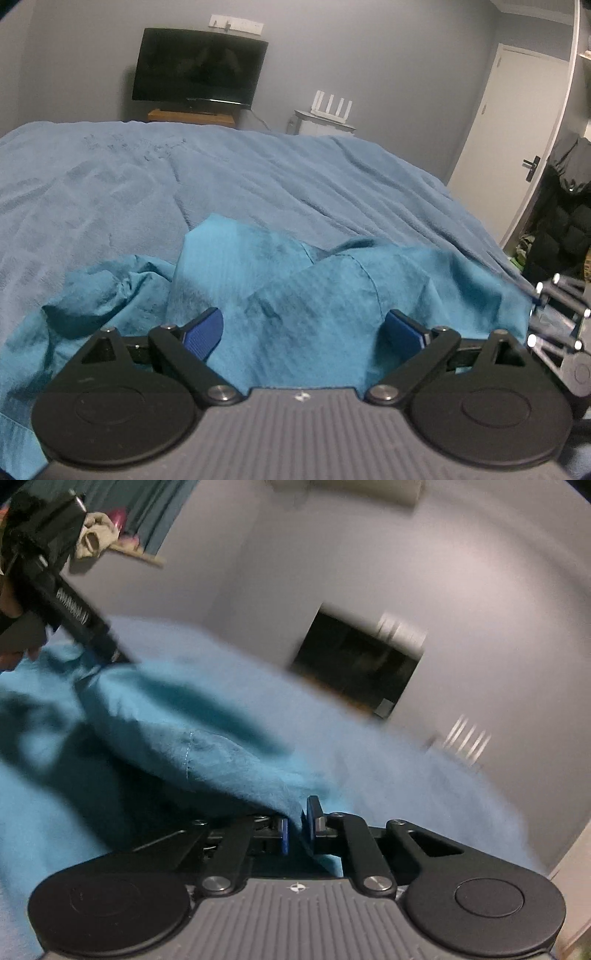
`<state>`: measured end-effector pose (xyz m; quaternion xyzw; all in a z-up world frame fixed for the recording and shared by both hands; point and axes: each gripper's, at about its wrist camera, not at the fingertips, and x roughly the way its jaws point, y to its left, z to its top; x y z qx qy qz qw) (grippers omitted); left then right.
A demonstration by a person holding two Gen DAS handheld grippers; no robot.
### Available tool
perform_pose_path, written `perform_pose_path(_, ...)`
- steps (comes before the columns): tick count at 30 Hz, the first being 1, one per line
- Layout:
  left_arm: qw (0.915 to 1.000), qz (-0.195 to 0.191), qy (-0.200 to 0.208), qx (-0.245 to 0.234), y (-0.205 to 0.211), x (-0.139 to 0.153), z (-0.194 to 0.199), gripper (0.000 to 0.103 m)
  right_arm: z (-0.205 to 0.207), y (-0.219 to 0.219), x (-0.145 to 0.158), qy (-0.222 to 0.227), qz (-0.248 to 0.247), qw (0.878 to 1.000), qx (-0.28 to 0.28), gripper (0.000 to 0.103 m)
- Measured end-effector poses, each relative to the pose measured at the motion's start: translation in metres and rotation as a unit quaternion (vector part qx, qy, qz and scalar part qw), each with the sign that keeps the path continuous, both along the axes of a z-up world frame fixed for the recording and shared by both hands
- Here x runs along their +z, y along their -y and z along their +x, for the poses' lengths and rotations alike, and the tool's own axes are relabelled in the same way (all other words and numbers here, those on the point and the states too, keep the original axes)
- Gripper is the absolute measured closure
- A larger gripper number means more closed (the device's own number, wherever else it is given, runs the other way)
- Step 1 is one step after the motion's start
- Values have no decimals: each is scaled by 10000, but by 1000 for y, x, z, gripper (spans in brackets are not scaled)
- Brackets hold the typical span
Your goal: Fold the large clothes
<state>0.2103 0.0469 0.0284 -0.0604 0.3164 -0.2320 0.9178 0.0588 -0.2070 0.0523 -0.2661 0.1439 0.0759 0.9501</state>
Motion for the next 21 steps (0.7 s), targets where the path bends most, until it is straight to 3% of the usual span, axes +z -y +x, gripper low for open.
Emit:
perform_pose_path(3,9997,223,-106,-68,3,-5,0,7,1,-4,-4,158,-513,9984,169,93)
perform_pose_path(7,9967,583,-426,-369,9,-12,1,7,6,8,-14,-906,-88,9943,549,93)
perform_pose_path(13,9815,1066,-1310,-906,18,-44,7,7,17,31,-20,-2349,542,9670,819,88)
perform_pose_path(16,9720,1340,-1646,-1006,23,-58,10,7,20,38,-8,-2412,1035,9608,893,79)
perform_pose_path(17,9713,1257,-1723,-1054,21,-56,12,8,18,40,2,-2327,1208,9605,931,70)
perform_pose_path(19,9739,1096,-1639,-1123,17,-42,12,8,17,48,20,-2131,1571,9595,968,52)
perform_pose_path(21,9778,937,-1452,-1183,10,-19,11,8,19,53,36,-1938,1953,9557,1044,50)
